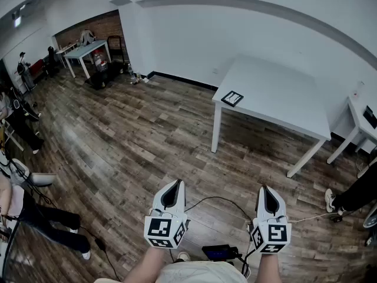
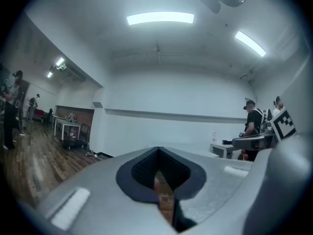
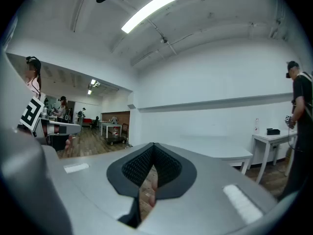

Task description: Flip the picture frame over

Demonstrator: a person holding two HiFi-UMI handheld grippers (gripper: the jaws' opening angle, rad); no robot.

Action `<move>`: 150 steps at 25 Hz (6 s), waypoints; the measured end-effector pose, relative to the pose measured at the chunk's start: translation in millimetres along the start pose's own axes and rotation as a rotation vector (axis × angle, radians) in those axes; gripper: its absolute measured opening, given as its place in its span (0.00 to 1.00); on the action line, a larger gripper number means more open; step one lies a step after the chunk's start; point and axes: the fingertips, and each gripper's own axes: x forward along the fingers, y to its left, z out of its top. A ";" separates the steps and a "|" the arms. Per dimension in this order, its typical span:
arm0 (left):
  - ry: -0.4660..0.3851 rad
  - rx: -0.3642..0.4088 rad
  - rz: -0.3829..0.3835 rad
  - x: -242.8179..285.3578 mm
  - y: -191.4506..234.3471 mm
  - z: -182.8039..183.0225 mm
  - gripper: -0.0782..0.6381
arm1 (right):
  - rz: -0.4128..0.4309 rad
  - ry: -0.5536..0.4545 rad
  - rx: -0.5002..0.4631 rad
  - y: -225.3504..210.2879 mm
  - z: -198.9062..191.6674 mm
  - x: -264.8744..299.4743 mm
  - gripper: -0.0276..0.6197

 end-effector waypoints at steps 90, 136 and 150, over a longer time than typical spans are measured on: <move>0.028 -0.013 -0.122 285.5 84.3 -6.6 0.11 | -0.068 0.055 0.022 -40.9 -9.2 274.3 0.08; 0.001 0.034 -0.096 552.5 83.9 -29.7 0.11 | 0.045 0.188 0.151 -141.7 -66.8 535.4 0.08; 0.024 0.045 -0.117 575.7 86.3 -62.3 0.11 | 0.113 0.254 0.667 -136.7 -147.7 600.6 0.18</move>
